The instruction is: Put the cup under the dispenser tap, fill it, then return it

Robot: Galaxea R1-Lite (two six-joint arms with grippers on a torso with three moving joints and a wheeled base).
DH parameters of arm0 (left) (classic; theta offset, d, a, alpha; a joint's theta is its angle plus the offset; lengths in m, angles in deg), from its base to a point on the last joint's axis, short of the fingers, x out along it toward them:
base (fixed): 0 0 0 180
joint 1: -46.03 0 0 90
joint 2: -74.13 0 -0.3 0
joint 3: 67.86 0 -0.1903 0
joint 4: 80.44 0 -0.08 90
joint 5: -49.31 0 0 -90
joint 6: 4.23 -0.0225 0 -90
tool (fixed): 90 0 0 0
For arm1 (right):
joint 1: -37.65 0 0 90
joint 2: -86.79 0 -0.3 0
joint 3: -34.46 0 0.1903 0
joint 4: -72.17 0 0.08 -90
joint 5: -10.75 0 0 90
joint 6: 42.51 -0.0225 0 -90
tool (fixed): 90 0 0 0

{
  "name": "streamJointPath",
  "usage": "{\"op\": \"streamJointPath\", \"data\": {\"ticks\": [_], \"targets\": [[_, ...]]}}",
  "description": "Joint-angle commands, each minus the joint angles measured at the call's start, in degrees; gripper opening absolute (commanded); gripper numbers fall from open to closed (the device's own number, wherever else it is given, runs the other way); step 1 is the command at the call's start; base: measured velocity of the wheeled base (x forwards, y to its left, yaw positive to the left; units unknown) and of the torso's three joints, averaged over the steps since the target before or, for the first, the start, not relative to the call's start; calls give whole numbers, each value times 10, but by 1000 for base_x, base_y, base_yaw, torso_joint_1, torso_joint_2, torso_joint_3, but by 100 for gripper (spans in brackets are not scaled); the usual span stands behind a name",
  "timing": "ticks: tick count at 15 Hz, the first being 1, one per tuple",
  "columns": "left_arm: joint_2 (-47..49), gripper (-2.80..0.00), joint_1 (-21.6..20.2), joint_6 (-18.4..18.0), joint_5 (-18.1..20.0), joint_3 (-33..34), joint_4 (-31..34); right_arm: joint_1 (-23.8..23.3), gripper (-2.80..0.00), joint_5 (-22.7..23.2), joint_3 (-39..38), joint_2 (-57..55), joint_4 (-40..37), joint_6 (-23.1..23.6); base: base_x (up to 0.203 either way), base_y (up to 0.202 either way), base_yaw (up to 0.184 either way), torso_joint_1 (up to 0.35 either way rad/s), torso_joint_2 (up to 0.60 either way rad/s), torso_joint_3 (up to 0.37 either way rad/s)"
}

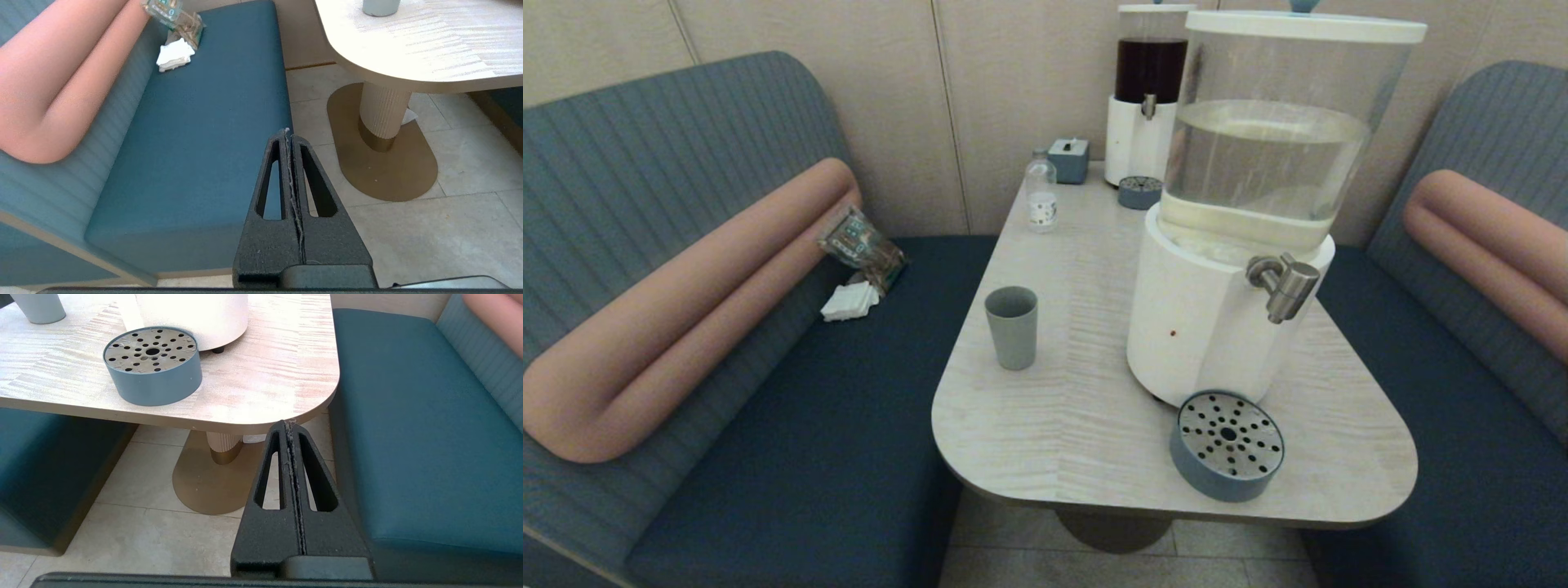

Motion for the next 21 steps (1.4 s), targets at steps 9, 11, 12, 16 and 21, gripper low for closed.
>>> {"op": "streamJointPath", "data": {"ticks": [9,11,12,16,21], "targets": [[-1,-280,1,2,-1,2,-9,0,-280,0,0,-1,0,0,0,0,0,0,0,0],[-1,-280,1,2,-1,3,-9,1,-280,0,0,-1,0,0,0,0,0,0,0,0],[-1,-280,1,3,-1,2,-9,0,-280,0,0,-1,0,0,0,0,0,0,0,0],[-1,-280,1,2,-1,2,-9,0,-280,0,0,-1,0,0,0,0,0,0,0,0],[-1,-280,1,3,-1,2,-9,0,-280,0,0,0,0,2,0,0,0,0,0,0]]}}
